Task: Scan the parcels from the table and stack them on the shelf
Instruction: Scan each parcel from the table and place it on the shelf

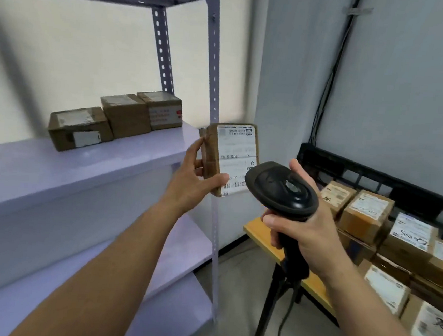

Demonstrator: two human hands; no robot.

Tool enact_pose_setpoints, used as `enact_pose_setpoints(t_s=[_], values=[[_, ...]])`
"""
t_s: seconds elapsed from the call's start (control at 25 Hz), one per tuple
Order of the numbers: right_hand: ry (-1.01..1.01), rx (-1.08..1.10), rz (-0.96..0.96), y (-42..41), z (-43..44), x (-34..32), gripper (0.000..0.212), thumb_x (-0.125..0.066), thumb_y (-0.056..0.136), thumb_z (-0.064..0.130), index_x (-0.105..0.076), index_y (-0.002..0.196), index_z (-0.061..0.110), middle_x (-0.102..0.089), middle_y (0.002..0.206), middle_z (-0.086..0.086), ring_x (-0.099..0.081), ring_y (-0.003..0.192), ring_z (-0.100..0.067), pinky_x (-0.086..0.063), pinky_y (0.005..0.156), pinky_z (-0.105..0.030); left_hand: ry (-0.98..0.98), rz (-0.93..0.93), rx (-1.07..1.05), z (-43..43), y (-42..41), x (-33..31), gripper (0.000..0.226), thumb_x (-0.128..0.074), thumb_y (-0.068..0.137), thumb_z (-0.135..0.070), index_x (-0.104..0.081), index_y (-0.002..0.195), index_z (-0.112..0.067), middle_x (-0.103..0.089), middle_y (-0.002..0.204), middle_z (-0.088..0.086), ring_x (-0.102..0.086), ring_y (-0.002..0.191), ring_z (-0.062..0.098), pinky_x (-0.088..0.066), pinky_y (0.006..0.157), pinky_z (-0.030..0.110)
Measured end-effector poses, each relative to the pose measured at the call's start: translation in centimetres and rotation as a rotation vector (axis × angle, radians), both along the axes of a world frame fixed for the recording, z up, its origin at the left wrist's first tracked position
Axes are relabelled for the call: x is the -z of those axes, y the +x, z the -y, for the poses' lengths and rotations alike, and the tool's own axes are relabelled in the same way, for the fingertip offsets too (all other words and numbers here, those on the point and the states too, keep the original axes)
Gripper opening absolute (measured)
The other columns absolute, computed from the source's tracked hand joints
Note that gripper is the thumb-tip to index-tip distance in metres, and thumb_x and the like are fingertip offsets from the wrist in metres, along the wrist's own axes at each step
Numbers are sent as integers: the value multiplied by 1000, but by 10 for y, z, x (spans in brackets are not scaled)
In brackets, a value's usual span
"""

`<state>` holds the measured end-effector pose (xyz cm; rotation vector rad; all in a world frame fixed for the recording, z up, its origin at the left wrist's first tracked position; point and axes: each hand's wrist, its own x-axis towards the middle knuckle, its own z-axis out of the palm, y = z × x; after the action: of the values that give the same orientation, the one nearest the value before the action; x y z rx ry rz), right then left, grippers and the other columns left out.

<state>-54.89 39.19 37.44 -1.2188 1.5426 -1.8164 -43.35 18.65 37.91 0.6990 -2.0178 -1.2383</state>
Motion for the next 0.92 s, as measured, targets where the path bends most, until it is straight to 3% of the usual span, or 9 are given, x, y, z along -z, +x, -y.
enact_pose_setpoints(t_s=[0.12,0.28,0.48,0.64,0.8,0.92], values=[[-14,-70,-5,22,45,-7,104,-77,67,-5,-29,147,41,-67,72,-13,-55,48,-29,-49,46,-37,-25,-36,-95,32,39,-16,86,-76,81,-22,-22,145,-42,-65,116,2,-64,105,15,-56,72,21],[-31,-143,-46,49,94,-17,100,-77,68,-10,-35,138,49,-68,74,-8,-54,47,-30,-47,47,-37,-67,-40,-208,66,83,-31,87,-75,81,-29,-19,147,-42,-65,120,1,-64,106,16,-57,84,33],[-15,-226,-101,83,149,-27,102,-69,75,-19,-29,149,39,-69,74,-12,-55,46,-29,-49,46,-36,-66,-45,-352,105,141,-38,86,-73,81,-31,-20,147,-44,-63,120,-5,-62,106,11,-47,65,10],[-10,-306,-106,105,186,-28,101,-74,73,-15,-36,143,48,-70,85,-10,-57,47,-28,-49,48,-34,-65,-73,-439,126,182,-44,82,-73,77,-33,-27,143,-47,-64,115,-11,-63,103,6,-53,83,23],[-4,-386,-129,130,219,-31,101,-72,73,-16,-35,144,45,-71,82,-10,-58,48,-30,-51,49,-36,-59,-28,-548,138,221,-47,77,-69,81,-36,-24,143,-49,-62,113,-9,-63,100,9,-49,77,22],[-12,-436,-132,149,239,-34,101,-74,73,-16,-38,137,53,-70,84,-11,-58,49,-31,-51,51,-37,-43,29,-648,143,248,-48,80,-63,76,-46,-22,144,-48,-62,114,-5,-62,103,17,-50,91,35]])
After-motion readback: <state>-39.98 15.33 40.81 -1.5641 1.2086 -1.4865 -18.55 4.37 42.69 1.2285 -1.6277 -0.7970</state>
